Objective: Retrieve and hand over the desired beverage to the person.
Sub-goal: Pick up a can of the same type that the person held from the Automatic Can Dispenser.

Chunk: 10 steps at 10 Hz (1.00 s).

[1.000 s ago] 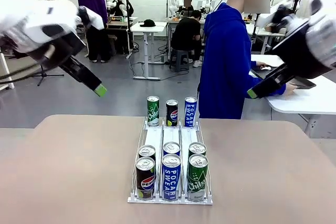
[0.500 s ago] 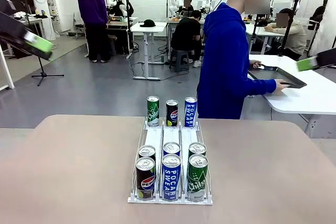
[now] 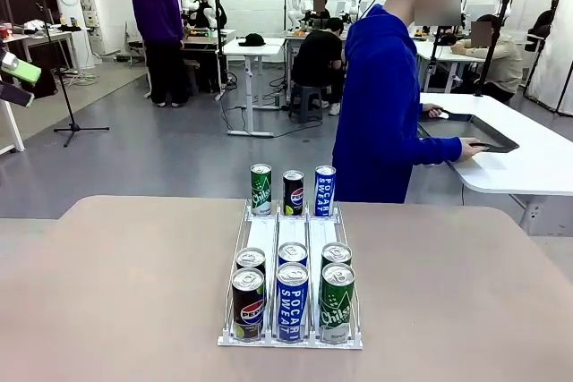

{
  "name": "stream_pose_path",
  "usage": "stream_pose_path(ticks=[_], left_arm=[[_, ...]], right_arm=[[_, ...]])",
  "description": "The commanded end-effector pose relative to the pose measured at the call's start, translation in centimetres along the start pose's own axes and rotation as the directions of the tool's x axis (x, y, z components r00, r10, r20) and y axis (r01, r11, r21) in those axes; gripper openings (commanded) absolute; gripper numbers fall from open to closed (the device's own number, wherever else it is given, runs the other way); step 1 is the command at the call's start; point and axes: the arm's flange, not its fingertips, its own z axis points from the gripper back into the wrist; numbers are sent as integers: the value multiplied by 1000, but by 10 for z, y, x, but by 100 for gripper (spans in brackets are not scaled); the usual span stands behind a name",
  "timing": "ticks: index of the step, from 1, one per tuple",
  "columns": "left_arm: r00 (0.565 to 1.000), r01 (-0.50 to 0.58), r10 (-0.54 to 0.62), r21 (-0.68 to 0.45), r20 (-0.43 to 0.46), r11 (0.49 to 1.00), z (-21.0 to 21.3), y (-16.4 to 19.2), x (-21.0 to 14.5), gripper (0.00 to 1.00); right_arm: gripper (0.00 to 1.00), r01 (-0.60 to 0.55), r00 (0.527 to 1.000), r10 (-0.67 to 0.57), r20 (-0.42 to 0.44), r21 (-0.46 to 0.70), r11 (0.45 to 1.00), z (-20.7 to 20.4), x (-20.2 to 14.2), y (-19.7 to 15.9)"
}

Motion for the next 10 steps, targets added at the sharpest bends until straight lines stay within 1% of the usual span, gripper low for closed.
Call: stream_pose_path(ticks=[1,2,10], left_arm=[[996,-2,0,27,85,1000,0,-11,-5,100],[1000,0,0,0,0,1000,0,0,0,100],[1000,0,0,0,0,1000,0,0,0,100]], right_arm=[[100,32,998,-37,-50,-93,995,-12,-6,10],[100,0,1000,0,0,0,1000,0,0,0],[100,0,1000,0,0,0,1000,0,0,0]])
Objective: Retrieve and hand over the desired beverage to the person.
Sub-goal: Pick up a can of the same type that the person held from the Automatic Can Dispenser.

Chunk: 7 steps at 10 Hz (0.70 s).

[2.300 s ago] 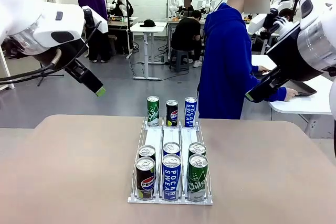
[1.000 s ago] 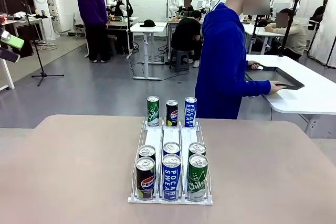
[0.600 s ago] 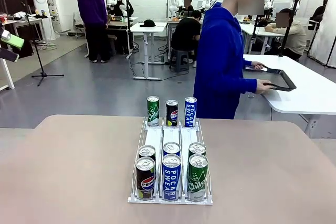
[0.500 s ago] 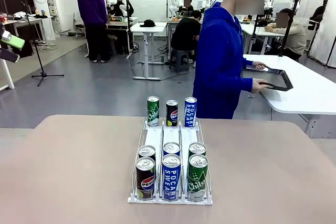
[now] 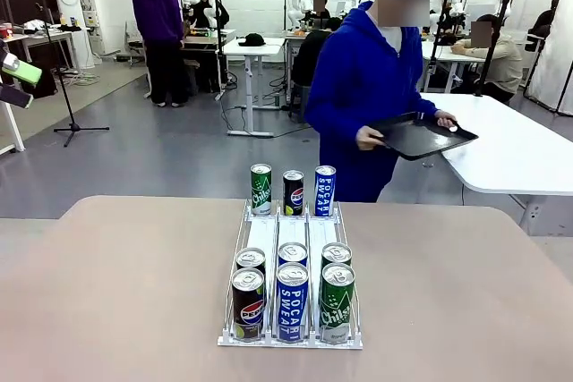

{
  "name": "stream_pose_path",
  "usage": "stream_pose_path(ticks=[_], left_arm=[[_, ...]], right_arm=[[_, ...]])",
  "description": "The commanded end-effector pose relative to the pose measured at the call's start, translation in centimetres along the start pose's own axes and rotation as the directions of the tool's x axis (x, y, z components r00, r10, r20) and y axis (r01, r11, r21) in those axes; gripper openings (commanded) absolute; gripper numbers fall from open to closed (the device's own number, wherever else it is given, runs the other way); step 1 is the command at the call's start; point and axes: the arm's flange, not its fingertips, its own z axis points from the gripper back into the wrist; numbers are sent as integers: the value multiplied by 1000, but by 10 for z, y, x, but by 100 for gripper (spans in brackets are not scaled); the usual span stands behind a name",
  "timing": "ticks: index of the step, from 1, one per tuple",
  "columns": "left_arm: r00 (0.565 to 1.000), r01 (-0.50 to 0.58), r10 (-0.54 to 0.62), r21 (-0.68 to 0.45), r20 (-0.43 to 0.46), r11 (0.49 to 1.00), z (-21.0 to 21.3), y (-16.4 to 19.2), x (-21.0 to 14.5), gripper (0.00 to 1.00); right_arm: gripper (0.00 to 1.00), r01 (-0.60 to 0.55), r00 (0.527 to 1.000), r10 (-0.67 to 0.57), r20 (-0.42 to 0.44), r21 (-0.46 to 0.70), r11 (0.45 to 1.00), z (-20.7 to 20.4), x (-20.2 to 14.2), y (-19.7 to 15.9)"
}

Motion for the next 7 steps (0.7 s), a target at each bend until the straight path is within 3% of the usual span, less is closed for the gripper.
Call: stream_pose_path(ticks=[1,7], left_arm=[[1000,14,-14,-11,3,1000,1,1,1,100],[1000,14,-14,-11,3,1000,1,1,1,100]], right_arm=[[100,-3,1000,3,7,31,1000,-2,0,-1],[100,-3,1000,3,7,31,1000,-2,0,-1]])
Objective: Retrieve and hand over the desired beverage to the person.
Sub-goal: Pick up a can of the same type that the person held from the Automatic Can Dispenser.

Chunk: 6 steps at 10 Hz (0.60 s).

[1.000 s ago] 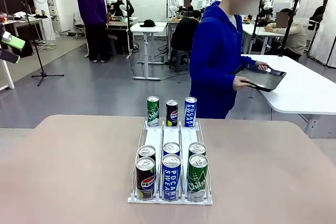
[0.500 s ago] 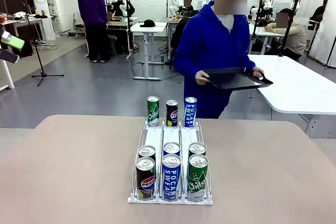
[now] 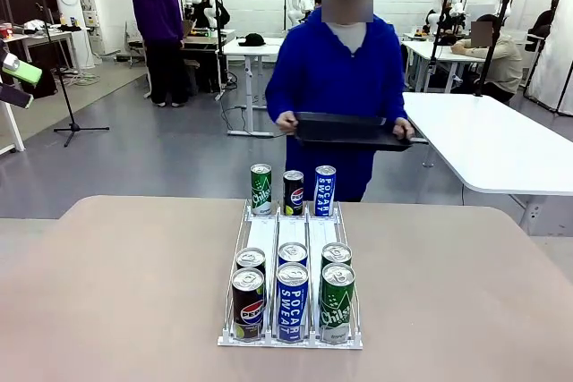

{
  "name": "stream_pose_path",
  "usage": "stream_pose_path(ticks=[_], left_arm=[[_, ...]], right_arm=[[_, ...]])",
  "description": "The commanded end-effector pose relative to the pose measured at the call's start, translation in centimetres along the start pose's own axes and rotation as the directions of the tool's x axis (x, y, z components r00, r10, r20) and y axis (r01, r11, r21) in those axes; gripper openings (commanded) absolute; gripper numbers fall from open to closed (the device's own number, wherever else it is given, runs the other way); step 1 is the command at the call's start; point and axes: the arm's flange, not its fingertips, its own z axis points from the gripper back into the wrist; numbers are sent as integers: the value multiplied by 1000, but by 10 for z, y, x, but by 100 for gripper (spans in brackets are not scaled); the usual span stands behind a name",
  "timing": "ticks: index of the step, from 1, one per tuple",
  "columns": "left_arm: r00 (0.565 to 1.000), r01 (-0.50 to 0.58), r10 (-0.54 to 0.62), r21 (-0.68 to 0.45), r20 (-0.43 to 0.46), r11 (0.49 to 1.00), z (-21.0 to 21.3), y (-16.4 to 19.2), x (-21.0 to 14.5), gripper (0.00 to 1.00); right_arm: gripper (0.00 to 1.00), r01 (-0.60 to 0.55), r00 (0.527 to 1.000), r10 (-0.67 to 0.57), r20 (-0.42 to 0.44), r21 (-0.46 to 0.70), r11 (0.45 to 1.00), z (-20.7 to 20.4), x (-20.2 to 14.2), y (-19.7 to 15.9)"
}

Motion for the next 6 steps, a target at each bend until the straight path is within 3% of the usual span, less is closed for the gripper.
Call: stream_pose_path(ticks=[1,6], left_arm=[[1000,14,-13,-11,4,1000,1,1,1,100],[1000,14,-13,-11,4,1000,1,1,1,100]], right_arm=[[100,-3,1000,3,7,31,1000,-2,0,-1],[100,-3,1000,3,7,31,1000,-2,0,-1]])
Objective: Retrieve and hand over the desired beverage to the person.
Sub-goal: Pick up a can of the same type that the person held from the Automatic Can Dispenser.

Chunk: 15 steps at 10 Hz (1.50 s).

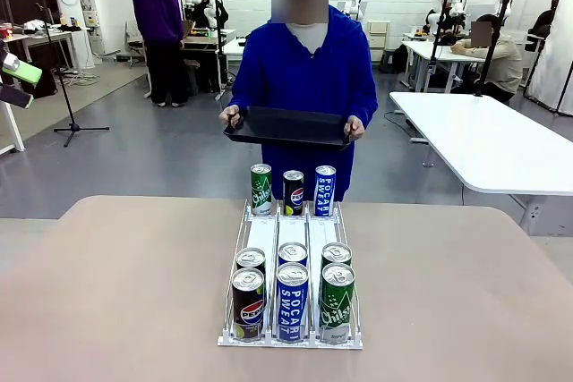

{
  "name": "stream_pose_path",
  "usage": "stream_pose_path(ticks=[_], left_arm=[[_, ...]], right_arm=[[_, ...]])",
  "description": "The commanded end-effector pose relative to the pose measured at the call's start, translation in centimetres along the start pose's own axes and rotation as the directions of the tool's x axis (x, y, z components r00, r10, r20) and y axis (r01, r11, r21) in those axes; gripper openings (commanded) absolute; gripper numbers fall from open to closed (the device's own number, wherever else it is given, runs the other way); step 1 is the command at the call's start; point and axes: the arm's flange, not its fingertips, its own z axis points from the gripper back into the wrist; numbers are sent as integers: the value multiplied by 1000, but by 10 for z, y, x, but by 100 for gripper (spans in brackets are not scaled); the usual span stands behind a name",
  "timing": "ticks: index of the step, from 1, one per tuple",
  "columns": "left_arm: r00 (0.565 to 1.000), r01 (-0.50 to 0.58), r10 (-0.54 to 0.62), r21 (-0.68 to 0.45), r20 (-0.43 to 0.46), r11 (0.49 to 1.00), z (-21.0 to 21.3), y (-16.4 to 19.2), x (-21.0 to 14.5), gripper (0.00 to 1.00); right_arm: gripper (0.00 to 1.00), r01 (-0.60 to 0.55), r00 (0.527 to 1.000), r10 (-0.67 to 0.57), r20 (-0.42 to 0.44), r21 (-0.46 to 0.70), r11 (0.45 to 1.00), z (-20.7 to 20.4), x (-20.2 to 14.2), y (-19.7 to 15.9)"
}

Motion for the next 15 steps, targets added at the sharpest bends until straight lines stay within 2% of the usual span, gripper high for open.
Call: stream_pose_path(ticks=[1,15], left_arm=[[1000,13,-13,-11,4,1000,1,1,1,100],[1000,13,-13,-11,4,1000,1,1,1,100]], right_arm=[[100,-3,1000,3,7,31,1000,-2,0,-1],[100,-3,1000,3,7,31,1000,-2,0,-1]])
